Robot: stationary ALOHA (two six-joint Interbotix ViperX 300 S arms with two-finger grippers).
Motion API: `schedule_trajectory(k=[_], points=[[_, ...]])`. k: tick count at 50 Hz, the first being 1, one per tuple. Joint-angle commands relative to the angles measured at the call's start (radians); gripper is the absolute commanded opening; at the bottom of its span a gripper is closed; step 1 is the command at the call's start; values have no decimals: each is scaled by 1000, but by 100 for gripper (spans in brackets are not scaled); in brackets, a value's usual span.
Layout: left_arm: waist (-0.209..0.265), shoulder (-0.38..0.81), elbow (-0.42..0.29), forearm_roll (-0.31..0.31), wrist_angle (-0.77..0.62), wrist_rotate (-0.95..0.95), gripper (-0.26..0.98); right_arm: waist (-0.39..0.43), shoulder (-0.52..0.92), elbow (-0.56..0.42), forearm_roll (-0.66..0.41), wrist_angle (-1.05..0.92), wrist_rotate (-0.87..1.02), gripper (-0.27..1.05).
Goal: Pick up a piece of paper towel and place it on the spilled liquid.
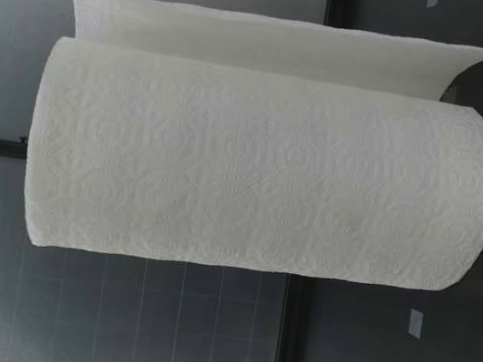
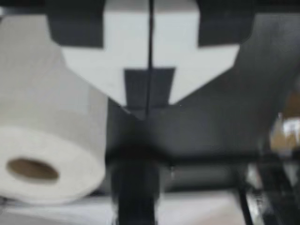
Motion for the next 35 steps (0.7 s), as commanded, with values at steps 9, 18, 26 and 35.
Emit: schedule_trajectory(k=[9, 18, 26, 35], points=[[109, 158, -143, -5, 0, 6, 10, 2, 133, -241, -64, 433, 8, -3], [140, 287, -241, -3, 32, 8, 10, 58, 242, -385, -227, 718, 109, -3], [170, 367, -322, 6, 121, 11, 10, 252, 316, -456, -603, 994, 402, -3], [186, 405, -364, 23, 133, 25, 10, 584, 402, -462, -1078, 1387, 822, -3]])
